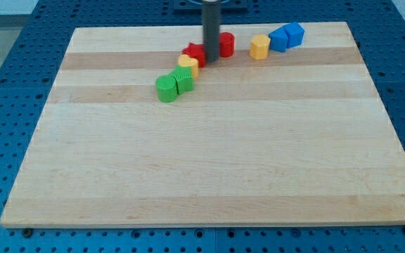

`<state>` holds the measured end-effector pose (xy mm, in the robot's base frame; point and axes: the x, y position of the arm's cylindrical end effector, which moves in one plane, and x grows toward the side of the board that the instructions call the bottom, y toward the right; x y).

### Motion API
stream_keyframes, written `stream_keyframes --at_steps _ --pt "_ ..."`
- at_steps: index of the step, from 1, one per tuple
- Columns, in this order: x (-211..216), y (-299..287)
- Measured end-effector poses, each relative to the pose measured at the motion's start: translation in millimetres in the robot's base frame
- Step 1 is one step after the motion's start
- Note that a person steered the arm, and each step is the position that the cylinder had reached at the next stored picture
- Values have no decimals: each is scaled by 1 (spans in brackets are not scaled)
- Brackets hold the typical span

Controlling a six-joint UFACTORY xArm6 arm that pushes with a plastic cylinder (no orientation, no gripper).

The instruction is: Place the arm below the blue triangle

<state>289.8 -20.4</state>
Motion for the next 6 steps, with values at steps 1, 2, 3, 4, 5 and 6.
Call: stream_keyframes --at_steps 1,2,3,4,5,6 --pt "-2 -33" --pt "-3 -50" --pt "29 -29" --pt "41 45" --pt "41 116" --pt "28 162"
